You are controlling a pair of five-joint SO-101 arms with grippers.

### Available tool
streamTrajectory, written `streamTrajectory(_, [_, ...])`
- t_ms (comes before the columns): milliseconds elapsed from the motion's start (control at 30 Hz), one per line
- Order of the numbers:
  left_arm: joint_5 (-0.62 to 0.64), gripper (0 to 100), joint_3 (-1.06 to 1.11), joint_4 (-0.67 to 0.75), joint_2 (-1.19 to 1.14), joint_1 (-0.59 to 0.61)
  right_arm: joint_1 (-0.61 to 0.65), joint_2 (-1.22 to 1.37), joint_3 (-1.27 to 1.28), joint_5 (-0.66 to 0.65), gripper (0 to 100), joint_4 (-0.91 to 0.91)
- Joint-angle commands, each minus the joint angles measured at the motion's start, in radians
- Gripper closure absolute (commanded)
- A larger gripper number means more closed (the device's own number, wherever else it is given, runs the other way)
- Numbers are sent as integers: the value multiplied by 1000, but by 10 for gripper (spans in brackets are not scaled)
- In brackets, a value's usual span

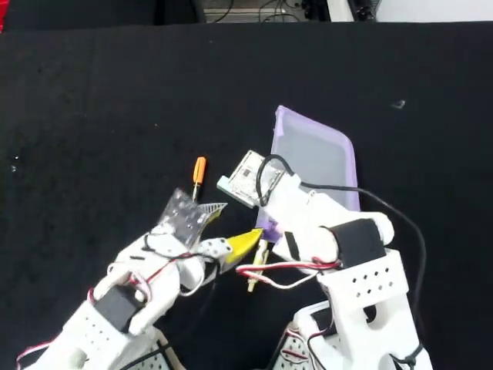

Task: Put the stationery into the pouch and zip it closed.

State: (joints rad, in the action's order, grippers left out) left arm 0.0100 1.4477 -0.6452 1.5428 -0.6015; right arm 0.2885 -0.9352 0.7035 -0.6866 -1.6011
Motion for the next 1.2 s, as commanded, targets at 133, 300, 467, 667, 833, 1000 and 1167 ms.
streamTrajectory(133, [18, 740, -197, 2, -298, 5, 38, -25, -16, 20, 988, 20])
streamTrajectory(300, [15, 740, -197, 8, -307, 10, 38, -25, -27, 21, 988, 15])
streamTrajectory(467, [12, 740, -143, 106, -308, 8, 38, -25, -31, 21, 988, 14])
streamTrajectory(667, [11, 741, -114, 155, -311, 13, 38, -25, -31, 21, 988, 14])
streamTrajectory(833, [11, 743, -137, 176, -419, 16, 38, -25, -31, 21, 988, 14])
streamTrajectory(1000, [11, 784, -203, 224, -578, 18, 38, -25, -31, 21, 988, 14])
streamTrajectory(1167, [11, 787, -255, 226, -651, 38, 38, -25, -30, 21, 988, 12])
